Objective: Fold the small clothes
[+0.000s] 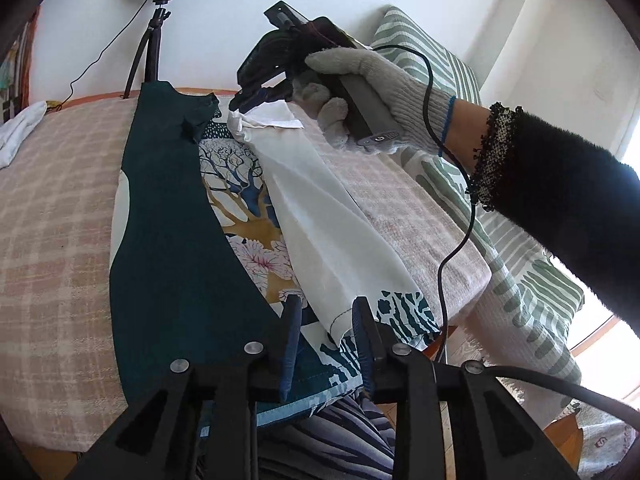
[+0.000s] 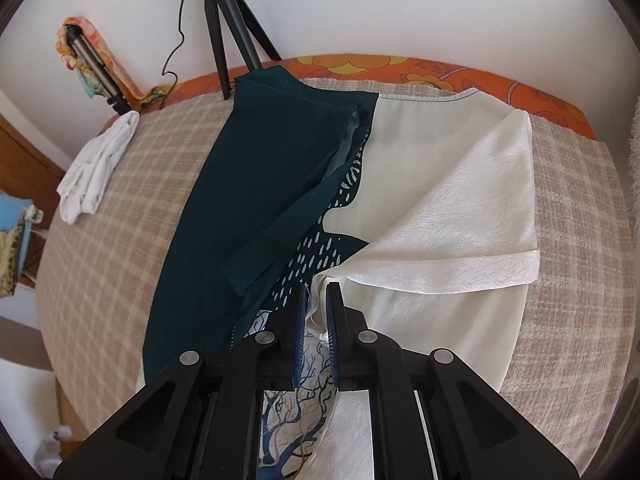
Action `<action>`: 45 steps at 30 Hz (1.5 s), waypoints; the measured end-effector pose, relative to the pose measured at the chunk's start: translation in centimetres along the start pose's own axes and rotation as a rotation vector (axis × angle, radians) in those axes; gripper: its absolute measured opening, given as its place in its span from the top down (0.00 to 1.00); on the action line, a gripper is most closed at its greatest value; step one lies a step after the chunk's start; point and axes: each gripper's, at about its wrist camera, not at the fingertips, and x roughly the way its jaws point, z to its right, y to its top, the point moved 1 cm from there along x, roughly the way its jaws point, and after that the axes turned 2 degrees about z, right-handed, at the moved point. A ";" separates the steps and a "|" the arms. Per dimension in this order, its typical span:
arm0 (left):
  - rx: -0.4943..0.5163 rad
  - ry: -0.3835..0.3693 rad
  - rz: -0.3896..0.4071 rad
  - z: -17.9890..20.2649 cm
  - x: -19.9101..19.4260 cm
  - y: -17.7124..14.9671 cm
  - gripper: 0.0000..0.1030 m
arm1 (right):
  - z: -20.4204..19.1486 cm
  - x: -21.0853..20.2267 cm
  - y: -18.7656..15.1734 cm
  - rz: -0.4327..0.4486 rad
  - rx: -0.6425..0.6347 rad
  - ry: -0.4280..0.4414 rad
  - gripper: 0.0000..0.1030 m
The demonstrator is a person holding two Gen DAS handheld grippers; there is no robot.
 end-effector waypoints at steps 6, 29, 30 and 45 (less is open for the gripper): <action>-0.009 0.083 0.082 -3.1 -4.3 1.4 0.72 | 6.7 -5.4 0.2 0.132 0.142 -0.059 0.81; -0.151 0.209 0.174 -10.2 -8.2 3.5 0.71 | 12.7 1.6 0.6 0.044 0.309 -0.079 0.95; -0.147 0.212 0.176 -10.1 -8.2 3.4 0.71 | 12.4 1.4 0.7 0.054 0.299 -0.086 0.97; -0.190 0.244 0.152 -12.5 -8.1 2.4 0.71 | 8.1 1.2 5.9 0.146 0.265 -0.012 1.00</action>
